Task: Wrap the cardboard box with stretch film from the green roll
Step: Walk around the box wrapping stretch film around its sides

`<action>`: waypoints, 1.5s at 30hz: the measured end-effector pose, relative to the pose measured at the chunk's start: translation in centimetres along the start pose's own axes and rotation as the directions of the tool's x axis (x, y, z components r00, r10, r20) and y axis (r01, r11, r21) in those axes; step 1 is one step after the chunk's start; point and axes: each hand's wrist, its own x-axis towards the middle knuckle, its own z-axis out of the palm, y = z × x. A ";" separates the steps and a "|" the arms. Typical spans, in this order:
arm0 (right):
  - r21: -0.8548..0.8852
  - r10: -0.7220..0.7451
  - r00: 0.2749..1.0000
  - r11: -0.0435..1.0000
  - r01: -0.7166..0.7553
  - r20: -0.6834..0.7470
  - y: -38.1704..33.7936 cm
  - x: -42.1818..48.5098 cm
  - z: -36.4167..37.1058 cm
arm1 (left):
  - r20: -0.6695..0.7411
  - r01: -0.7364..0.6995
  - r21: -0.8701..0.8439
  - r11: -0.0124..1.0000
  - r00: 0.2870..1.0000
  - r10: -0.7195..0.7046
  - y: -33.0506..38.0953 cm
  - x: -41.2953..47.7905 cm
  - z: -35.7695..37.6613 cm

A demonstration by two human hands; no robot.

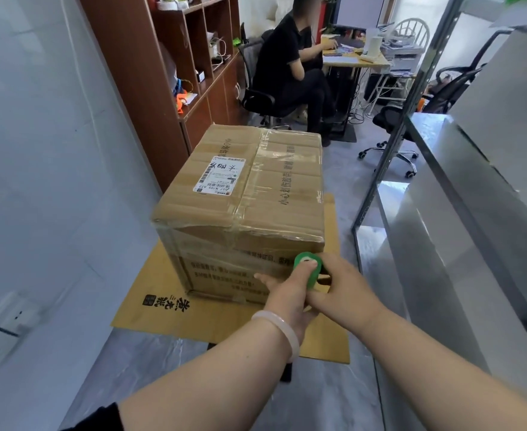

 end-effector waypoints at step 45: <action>0.062 -0.406 0.740 0.893 0.446 0.536 9.1 16.2 -6.6 | -0.459 -0.091 -0.169 0.981 0.888 0.003 -4.6 5.2 12.1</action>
